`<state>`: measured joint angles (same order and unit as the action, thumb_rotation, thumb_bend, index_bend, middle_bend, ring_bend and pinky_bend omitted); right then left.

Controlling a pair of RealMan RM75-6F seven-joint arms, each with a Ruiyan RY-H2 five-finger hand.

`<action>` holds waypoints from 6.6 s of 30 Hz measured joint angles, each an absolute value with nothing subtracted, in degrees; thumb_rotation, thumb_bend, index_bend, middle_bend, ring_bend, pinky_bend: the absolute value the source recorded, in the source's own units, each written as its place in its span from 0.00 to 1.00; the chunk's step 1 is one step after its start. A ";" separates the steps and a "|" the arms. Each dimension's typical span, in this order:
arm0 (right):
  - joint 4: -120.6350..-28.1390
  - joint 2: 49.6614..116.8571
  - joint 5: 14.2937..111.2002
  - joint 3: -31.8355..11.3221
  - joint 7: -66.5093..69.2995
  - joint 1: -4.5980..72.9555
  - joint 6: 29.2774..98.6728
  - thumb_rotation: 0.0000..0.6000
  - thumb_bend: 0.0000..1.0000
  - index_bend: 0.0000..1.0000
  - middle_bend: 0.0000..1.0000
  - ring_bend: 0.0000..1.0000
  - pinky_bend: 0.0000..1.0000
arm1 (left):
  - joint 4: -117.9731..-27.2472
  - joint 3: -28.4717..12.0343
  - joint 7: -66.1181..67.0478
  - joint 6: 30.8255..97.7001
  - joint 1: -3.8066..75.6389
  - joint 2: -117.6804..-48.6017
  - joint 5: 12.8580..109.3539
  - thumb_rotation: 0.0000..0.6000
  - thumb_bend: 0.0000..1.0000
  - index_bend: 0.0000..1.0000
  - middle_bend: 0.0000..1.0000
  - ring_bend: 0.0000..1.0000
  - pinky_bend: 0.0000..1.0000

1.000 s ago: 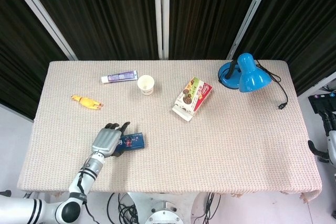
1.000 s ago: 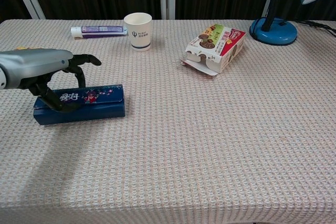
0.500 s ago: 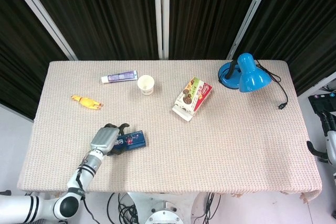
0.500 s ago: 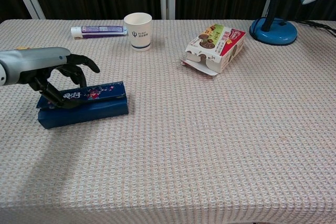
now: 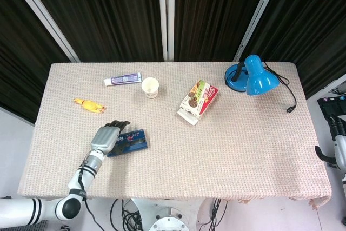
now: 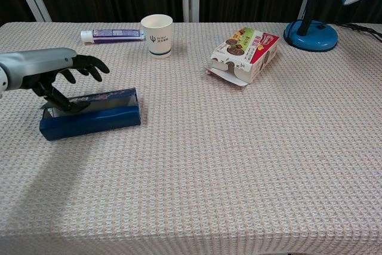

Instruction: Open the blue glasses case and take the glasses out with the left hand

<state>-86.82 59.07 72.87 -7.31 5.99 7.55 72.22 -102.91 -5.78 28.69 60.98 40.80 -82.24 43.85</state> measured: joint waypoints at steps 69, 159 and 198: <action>-87.27 58.58 74.68 -7.05 7.91 6.89 74.03 1.00 0.30 0.00 0.00 0.00 0.00 | -105.97 6.68 22.05 64.77 26.08 -77.02 75.44 1.00 0.41 0.14 0.37 0.14 0.28; -88.92 59.67 74.65 -6.20 3.99 8.45 72.08 1.00 0.30 0.00 0.00 0.00 0.00 | -107.87 -2.31 38.10 57.55 47.63 -74.62 30.00 0.93 0.51 0.14 0.49 0.19 0.26; -89.03 60.03 75.63 -7.23 4.10 8.62 74.90 1.00 0.30 0.00 0.00 0.00 0.00 | -110.90 5.65 28.16 70.85 33.78 -75.10 56.74 1.00 0.25 0.27 0.25 0.16 0.25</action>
<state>-89.03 60.03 75.63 -7.23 4.10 8.62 74.90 -110.90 5.65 28.16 70.85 33.78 -75.10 56.74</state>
